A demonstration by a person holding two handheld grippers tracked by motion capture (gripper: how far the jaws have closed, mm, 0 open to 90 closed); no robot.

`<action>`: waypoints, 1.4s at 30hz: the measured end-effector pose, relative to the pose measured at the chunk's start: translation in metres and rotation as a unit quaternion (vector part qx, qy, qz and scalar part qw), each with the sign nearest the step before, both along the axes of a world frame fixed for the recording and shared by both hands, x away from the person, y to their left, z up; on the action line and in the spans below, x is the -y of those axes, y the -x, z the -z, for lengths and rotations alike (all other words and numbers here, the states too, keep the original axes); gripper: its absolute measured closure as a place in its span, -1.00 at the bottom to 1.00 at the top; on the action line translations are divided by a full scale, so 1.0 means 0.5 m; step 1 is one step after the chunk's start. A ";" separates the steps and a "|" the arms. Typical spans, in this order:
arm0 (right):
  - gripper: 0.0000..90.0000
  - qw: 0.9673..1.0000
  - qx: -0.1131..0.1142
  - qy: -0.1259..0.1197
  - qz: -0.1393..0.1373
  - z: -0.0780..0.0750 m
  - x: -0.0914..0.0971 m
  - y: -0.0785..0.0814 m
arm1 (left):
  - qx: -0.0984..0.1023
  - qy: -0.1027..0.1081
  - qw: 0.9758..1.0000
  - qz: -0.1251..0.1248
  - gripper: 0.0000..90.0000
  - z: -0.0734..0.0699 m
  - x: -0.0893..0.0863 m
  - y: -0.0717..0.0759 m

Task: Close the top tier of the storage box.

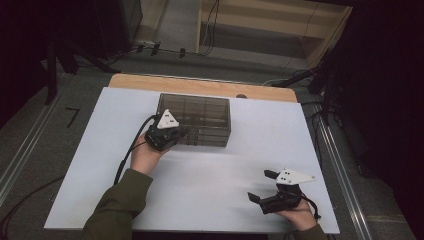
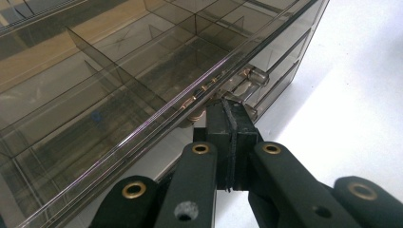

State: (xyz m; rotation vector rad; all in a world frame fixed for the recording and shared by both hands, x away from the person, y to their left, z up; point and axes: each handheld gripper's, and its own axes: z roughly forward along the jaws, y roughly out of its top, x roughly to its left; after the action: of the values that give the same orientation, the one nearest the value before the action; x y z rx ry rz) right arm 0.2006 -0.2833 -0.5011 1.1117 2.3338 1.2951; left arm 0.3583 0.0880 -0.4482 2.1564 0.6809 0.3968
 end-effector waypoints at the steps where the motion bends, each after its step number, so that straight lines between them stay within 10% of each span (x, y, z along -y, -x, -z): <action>1: -1.00 1.000 -0.001 -0.002 -0.001 0.000 0.000 0.000 | 0.000 -0.003 1.000 0.000 0.99 0.000 0.000 0.000; 42: -1.00 1.000 0.008 0.002 -0.008 -0.001 -0.002 -0.006 | -0.049 -0.004 0.999 0.016 -0.39 0.021 -0.113 0.127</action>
State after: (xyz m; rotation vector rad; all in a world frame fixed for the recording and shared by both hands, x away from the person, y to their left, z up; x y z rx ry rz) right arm 0.2036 -0.2823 -0.5007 1.0791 2.3385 1.2990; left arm 0.2949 0.1444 -0.4586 2.2032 0.6995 0.2801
